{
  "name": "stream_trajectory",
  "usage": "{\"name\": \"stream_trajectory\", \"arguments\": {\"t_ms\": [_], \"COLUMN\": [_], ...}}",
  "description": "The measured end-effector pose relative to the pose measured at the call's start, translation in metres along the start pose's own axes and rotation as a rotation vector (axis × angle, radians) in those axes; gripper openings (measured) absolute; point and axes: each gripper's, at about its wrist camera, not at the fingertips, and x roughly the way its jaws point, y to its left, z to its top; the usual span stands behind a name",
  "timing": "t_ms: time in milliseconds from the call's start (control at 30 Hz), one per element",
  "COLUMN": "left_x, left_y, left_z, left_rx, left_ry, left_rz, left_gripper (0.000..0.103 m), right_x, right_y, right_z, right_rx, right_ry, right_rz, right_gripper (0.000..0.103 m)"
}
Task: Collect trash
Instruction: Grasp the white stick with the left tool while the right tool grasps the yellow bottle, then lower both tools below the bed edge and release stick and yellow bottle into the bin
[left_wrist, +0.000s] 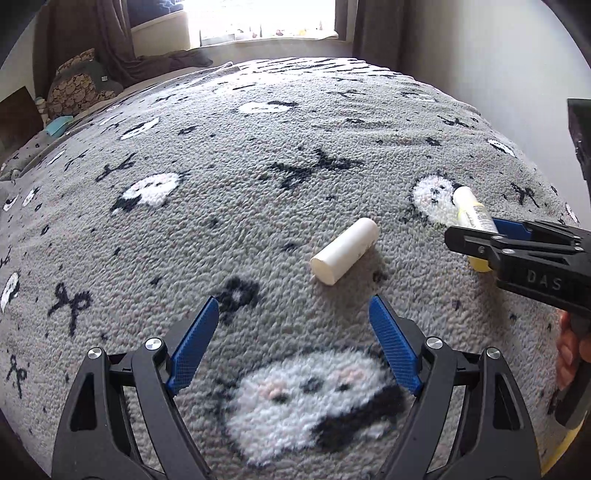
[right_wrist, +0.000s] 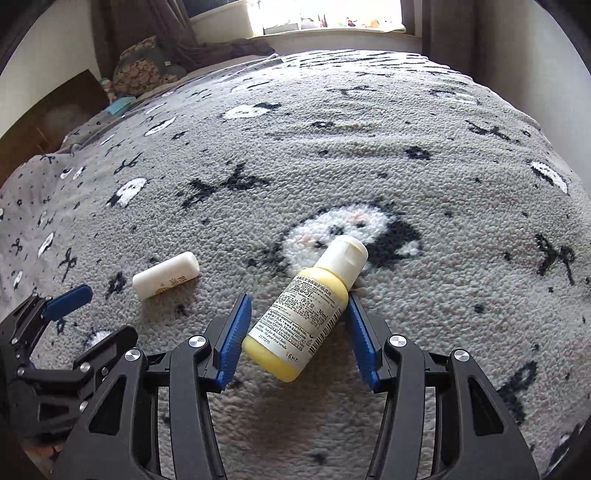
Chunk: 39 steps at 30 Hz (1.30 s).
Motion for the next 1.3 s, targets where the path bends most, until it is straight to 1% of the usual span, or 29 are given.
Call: {"name": "stream_trajectory", "arguments": {"t_ms": [200,233,267,300,367,433,467,500,533,700,767,967,1067,1267,1300], "left_x": [0.026,0.029,0.032,0.035,0.040,0.039,0.038,0.036,0.033,0.009,-0.004,-0.061,-0.091,-0.145,-0.153], "left_y": [-0.020,-0.021,-0.023,-0.025,-0.028,-0.031,-0.033,-0.033,-0.034,-0.036,-0.035,-0.034,-0.036,-0.041,-0.042], "left_z": [0.019,0.022,0.024,0.027,0.029,0.029,0.028,0.027,0.025,0.010,0.005,-0.008,-0.014,-0.037,-0.042], "left_rx": [0.065,0.068,0.070,0.072,0.079,0.081,0.081,0.076,0.070,0.058,0.048,0.022,0.014,0.011,0.010], "left_ry": [-0.004,-0.006,-0.007,-0.004,0.008,0.009,0.012,0.018,0.023,0.043,0.047,0.016,-0.007,-0.056,-0.063], "left_rz": [-0.003,-0.007,-0.013,-0.021,-0.038,-0.037,-0.040,-0.049,-0.046,-0.029,-0.034,0.005,0.011,0.026,0.030], "left_gripper": [0.073,0.069,0.063,0.059,0.041,0.039,0.023,0.020,0.018,0.018,0.018,0.018,0.018,0.018,0.018], "right_x": [-0.009,-0.009,-0.010,-0.012,-0.014,-0.017,-0.017,-0.020,-0.022,-0.039,-0.048,-0.083,-0.106,-0.163,-0.168], "right_y": [-0.019,-0.022,-0.024,-0.026,-0.029,-0.030,-0.031,-0.031,-0.031,-0.029,-0.028,-0.018,-0.013,0.001,0.002], "right_z": [0.002,0.001,0.001,0.000,-0.002,-0.003,-0.004,-0.006,-0.008,-0.020,-0.025,-0.045,-0.055,-0.077,-0.079], "right_rx": [0.005,0.008,0.009,0.009,0.007,0.006,0.005,0.004,0.003,-0.017,-0.024,-0.049,-0.060,-0.099,-0.102], "right_ry": [-0.005,-0.003,-0.003,-0.004,-0.004,-0.004,-0.004,-0.005,-0.005,-0.009,-0.015,-0.041,-0.066,-0.152,-0.159], "right_rz": [-0.002,0.001,0.001,-0.003,-0.004,-0.006,-0.007,-0.008,-0.009,-0.020,-0.024,-0.023,-0.016,-0.003,-0.002], "right_gripper": [0.051,0.051,0.051,0.051,0.051,0.051,0.051,0.051,0.051,0.051,0.051,0.051,0.051,0.050,0.050]}}
